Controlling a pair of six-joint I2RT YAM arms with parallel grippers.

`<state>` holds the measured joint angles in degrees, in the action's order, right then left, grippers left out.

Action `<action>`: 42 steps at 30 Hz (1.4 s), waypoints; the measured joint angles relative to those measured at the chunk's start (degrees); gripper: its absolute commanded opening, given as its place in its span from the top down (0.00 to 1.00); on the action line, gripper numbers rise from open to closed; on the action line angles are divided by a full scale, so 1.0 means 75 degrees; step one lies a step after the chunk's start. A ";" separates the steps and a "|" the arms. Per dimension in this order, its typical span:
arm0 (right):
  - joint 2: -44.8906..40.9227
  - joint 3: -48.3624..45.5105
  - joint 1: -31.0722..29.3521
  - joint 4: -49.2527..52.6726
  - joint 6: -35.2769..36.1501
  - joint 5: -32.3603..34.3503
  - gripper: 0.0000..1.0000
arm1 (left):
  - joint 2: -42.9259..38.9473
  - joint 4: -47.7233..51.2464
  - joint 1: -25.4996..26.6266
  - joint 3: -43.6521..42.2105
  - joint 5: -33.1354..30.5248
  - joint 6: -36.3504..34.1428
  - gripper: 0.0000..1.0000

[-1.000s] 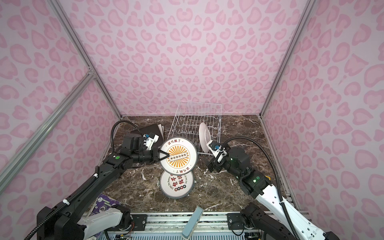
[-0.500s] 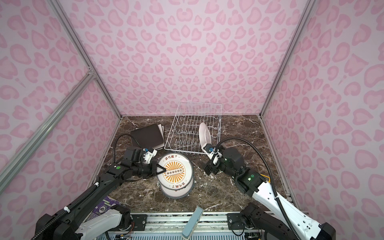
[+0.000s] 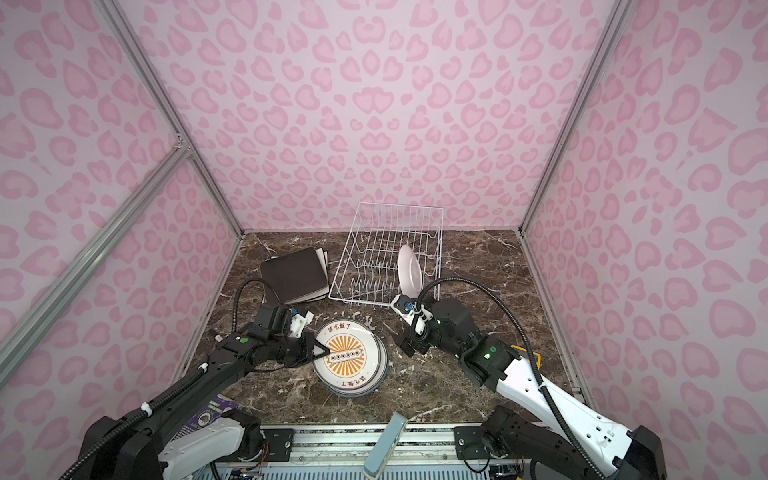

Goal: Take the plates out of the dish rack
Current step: 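Lower the sunburst plate onto the printed plate stack with both grippers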

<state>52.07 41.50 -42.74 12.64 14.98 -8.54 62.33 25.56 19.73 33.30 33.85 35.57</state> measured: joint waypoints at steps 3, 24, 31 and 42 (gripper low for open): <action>-0.0032 -0.0070 -0.0003 -0.0082 -0.0134 0.0131 0.01 | 0.0338 0.0003 0.0000 0.0009 -0.0006 -0.0125 0.93; 0.0149 -0.0160 -0.0003 -0.0731 -0.0463 0.0379 0.01 | 0.0874 0.0417 -0.0003 0.0440 -0.0294 -0.0595 0.30; -0.0017 -0.0262 -0.0003 -0.0863 -0.0609 0.0670 0.01 | 0.1189 0.0609 -0.0003 0.0755 -0.0455 -0.0746 0.25; 0.0108 -0.0248 -0.0003 -0.0970 -0.0845 0.0997 0.01 | 0.1926 0.0396 -0.0006 0.0874 -0.0280 -0.0889 0.24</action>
<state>52.88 39.64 -42.76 5.37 8.64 -1.06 76.77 28.53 19.68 39.86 31.75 28.91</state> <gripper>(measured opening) 0.988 0.756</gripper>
